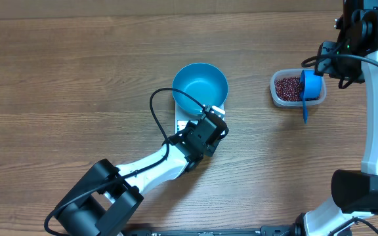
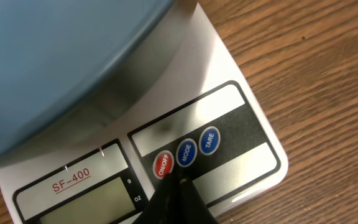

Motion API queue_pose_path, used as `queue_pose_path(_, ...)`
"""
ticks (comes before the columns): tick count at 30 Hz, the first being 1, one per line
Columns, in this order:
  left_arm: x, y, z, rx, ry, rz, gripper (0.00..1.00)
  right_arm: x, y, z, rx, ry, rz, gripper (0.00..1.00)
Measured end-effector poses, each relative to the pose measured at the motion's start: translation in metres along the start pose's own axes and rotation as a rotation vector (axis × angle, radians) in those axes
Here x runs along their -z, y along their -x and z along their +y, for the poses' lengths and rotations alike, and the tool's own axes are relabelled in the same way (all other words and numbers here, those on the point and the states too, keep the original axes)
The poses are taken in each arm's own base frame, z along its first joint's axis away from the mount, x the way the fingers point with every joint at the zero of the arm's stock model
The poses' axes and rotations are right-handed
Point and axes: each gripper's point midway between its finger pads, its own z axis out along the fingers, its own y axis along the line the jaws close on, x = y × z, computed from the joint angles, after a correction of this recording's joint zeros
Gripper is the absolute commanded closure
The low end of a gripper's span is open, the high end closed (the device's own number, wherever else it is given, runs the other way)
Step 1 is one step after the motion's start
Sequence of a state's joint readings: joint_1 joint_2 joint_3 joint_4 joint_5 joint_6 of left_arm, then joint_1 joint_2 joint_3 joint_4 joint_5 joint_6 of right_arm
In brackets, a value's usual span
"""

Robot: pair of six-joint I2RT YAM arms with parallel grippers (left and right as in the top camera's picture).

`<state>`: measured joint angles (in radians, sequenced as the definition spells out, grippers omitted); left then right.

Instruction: Scoop item into bowl and weigh 150g on scale

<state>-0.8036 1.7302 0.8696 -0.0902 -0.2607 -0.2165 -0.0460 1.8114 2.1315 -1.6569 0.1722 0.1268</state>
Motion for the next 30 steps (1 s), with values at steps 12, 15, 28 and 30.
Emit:
queue_pose_path(12,-0.014,-0.003,0.006,-0.014,0.040,-0.003,0.96,0.000,0.000,0.000,-0.001,0.000,0.001,0.42)
queue_pose_path(15,-0.014,-0.002,0.007,-0.017,0.042,-0.006,0.96,0.000,-0.001,0.000,-0.001,-0.001,0.003,0.42)
queue_pose_path(28,-0.015,0.000,0.006,-0.049,0.041,-0.017,0.96,0.000,-0.001,0.000,-0.002,-0.001,0.005,0.42)
queue_pose_path(30,-0.015,0.000,0.007,-0.051,0.043,-0.014,0.96,0.000,-0.001,0.000,-0.002,-0.001,0.005,0.42)
